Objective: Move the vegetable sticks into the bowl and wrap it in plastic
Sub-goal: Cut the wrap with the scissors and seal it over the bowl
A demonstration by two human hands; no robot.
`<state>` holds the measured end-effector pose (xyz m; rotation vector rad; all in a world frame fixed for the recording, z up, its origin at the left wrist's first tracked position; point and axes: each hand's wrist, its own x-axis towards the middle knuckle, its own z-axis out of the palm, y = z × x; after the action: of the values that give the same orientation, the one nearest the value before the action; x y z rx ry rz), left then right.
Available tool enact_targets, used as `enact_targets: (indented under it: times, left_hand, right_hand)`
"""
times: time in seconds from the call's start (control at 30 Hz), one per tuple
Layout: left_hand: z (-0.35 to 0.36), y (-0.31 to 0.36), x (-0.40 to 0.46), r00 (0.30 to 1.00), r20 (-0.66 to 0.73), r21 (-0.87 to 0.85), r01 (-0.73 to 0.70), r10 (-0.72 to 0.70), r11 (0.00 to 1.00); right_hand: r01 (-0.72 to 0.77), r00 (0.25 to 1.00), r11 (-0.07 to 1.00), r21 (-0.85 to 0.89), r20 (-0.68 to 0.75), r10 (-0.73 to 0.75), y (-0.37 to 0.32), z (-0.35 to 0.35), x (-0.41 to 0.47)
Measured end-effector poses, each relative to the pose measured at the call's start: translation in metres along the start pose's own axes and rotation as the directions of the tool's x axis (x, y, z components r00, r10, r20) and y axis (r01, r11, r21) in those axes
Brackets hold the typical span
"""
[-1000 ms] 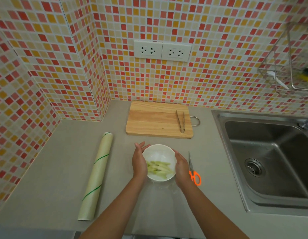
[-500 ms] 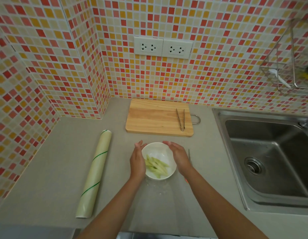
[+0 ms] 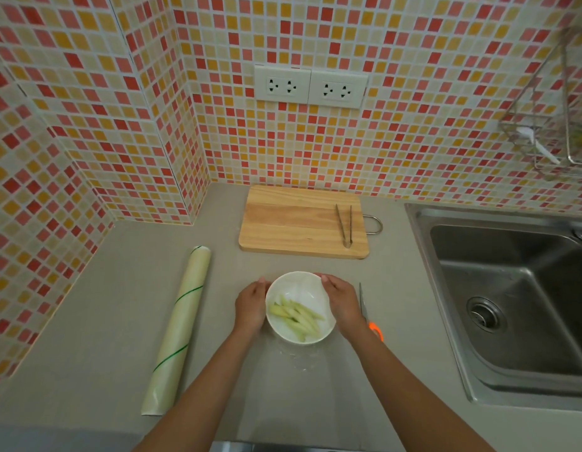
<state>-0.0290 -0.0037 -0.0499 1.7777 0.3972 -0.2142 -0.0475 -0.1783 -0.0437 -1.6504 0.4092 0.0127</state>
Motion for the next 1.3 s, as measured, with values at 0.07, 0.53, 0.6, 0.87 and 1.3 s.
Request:
enact_targets:
  times: [0.07,0.53,0.6,0.87,1.3]
  left_hand:
    - [0.001,0.004,0.001,1.0,0.018,0.17,-0.018,0.015,0.985]
    - [0.011,0.009,-0.018,0.976,-0.184,-0.104,-0.135,0.114,0.985]
    - [0.019,0.005,-0.031,0.979,-0.196,-0.232,-0.1,0.054,0.968]
    - [0.037,-0.001,-0.031,0.998,-0.068,-0.28,-0.037,0.019,0.959]
    - [0.01,0.022,0.001,0.988,-0.023,-0.171,-0.152,0.151,0.973]
  right_hand:
    - [0.006,1.0,1.0,0.005,-0.009,-0.006,0.002,-0.002,-0.003]
    - [-0.011,0.989,0.992,0.122,-0.145,0.029,0.004,-0.002,-0.015]
    - [-0.025,0.985,0.99,0.137,-0.164,0.048,0.002,0.002,-0.015]
    - [-0.153,0.984,0.983,0.105,0.105,0.142,-0.003,-0.014,0.0]
    - [-0.137,0.991,0.986,0.098,0.011,0.136,-0.017,-0.011,-0.007]
